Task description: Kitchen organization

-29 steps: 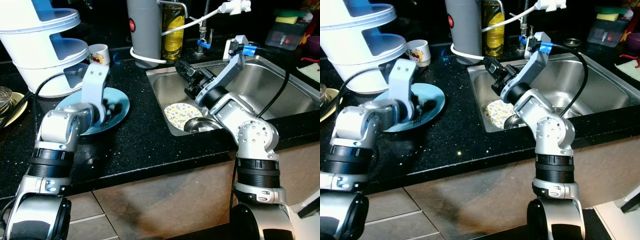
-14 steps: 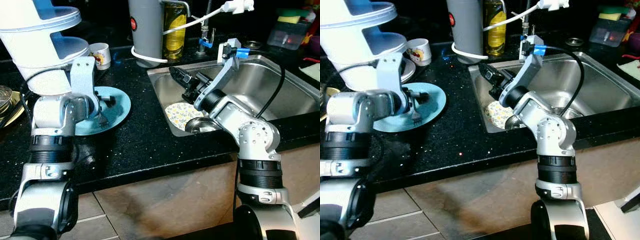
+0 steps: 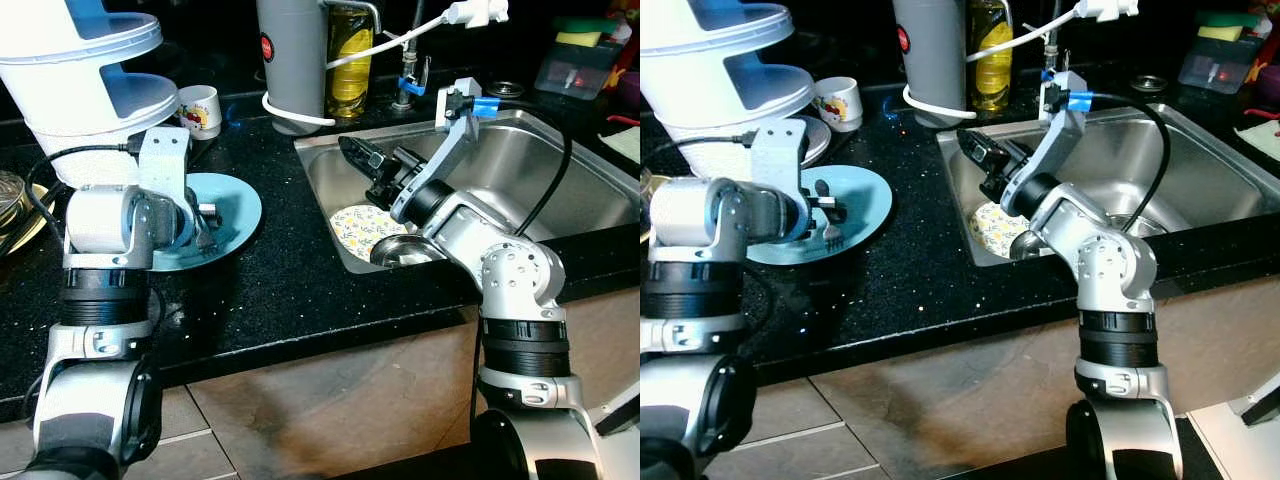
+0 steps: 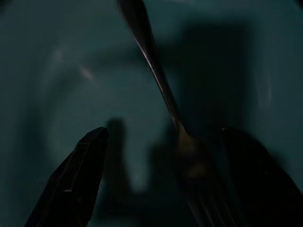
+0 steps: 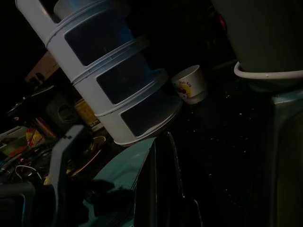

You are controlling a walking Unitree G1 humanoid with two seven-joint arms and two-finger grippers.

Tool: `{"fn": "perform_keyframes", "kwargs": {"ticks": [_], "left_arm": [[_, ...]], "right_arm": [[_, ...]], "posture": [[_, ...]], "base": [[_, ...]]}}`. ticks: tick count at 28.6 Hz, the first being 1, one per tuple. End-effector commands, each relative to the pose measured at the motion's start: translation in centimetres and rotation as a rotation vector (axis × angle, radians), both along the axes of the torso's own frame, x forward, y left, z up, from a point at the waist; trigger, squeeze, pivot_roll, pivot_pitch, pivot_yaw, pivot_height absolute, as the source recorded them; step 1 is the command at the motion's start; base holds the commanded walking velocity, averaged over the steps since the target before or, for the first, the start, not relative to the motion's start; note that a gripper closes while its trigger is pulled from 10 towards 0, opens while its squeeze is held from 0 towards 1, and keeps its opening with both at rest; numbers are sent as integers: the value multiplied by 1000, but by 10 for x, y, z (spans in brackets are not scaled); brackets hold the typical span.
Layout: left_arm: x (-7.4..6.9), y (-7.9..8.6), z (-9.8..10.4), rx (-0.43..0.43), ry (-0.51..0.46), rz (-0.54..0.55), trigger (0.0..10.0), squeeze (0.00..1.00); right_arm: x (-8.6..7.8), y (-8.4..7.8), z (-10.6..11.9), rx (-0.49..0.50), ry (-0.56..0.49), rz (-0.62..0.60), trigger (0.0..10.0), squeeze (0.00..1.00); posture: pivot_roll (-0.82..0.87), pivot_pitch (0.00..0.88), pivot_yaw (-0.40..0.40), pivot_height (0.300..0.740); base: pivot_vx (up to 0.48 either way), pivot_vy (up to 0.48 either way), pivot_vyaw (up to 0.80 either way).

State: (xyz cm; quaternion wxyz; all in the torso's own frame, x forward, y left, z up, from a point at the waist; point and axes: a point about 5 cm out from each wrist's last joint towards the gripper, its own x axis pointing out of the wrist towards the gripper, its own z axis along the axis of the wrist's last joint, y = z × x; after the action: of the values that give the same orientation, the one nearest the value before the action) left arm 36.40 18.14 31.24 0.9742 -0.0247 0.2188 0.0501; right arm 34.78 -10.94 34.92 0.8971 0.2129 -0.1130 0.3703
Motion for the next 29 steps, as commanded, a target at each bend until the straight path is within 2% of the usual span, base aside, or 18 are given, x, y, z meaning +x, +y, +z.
{"fn": "perform_keyframes", "kwargs": {"ticks": [1,5,13,14,15,16,17,29], "left_arm": [[-1,3,-5,-32,43,18,10000,0],[-1,4,-19,-117,122,25,10000,0],[1,9,-29,-68,152,27,10000,0],[2,9,-30,-87,149,24,5922,0],[2,9,-30,-87,149,24,5922,0],[3,9,-30,-96,146,22,1725,0],[4,9,-30,-100,143,20,0,0],[8,13,-25,-79,113,20,0,0]], "right_arm": [[0,3,-3,-26,9,12,10000,0],[0,2,-2,-26,8,11,10000,0],[1,2,-2,-16,11,13,10000,0],[0,2,-2,-16,11,12,10000,0],[0,2,-2,-16,11,12,10000,0],[0,2,-2,-14,12,12,10000,0],[0,2,-2,-12,13,12,10000,0],[1,0,-2,18,24,14,10000,0]], "posture": [[28,172,33,740],[27,174,34,740],[28,171,37,740],[28,171,38,740],[28,171,38,740],[28,171,38,740],[28,169,40,740],[30,158,42,740]], "base": [[0,0,0],[0,0,0],[0,0,0],[0,0,0],[0,0,0],[0,0,0],[0,0,0],[0,0,0]]}}
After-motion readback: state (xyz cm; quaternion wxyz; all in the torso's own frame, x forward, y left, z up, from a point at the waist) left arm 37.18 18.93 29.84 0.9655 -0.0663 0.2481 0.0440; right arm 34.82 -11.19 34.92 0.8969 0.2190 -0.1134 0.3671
